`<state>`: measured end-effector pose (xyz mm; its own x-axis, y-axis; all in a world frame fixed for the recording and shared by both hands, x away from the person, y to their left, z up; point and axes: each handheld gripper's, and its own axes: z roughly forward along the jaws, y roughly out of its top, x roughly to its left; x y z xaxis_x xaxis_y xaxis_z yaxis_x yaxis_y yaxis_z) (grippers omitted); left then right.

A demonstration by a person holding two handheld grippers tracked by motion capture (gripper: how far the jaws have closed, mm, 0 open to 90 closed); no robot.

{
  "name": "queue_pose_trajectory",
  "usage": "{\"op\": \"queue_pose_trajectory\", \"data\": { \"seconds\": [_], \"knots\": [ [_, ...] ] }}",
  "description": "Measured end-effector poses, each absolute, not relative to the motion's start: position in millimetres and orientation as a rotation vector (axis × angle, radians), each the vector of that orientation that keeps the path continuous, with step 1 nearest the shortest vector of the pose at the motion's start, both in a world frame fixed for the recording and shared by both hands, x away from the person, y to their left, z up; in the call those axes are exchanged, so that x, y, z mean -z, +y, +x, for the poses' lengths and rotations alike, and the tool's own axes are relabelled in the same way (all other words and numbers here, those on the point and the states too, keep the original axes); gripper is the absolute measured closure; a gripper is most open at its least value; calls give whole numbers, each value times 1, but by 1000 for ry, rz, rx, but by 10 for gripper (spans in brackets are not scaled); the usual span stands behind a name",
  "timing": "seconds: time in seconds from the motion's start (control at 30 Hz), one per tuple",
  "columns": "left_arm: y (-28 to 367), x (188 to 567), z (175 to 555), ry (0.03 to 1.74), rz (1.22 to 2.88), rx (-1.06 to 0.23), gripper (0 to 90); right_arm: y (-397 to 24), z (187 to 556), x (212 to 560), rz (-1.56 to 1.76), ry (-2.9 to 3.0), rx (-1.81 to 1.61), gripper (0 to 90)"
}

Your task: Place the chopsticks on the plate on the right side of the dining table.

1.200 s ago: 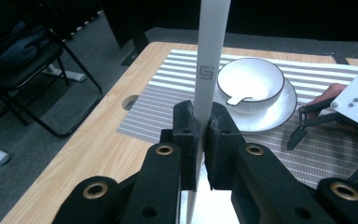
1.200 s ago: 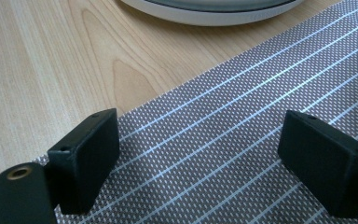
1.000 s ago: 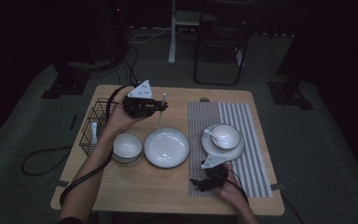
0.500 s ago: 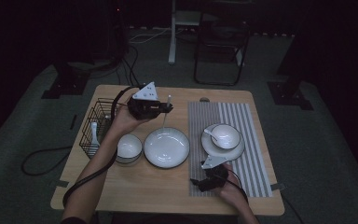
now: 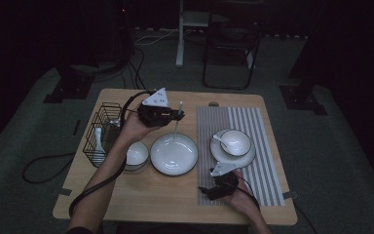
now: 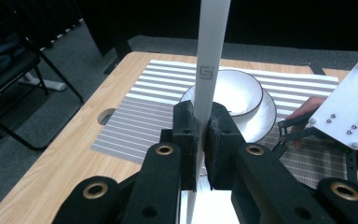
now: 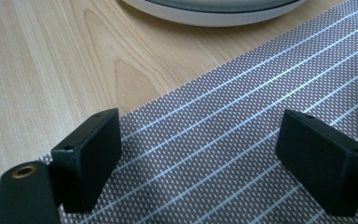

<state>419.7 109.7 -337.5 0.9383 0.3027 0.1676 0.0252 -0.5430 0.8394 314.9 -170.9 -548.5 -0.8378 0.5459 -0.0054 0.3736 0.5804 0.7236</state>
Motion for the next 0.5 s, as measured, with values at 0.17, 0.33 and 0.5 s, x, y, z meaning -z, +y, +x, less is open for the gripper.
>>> {"op": "queue_pose_trajectory", "data": {
  "seconds": [0.17,0.33,0.5],
  "knots": [
    [107,339,419,226,2123,-355,846,-171,315,548,766,2584,-1104,140],
    [105,341,418,220,2118,-347,847,-171,315,548,763,2584,-1102,144],
    [100,344,416,214,2116,-335,846,-171,314,548,766,2583,-1106,157]
  ]
}}
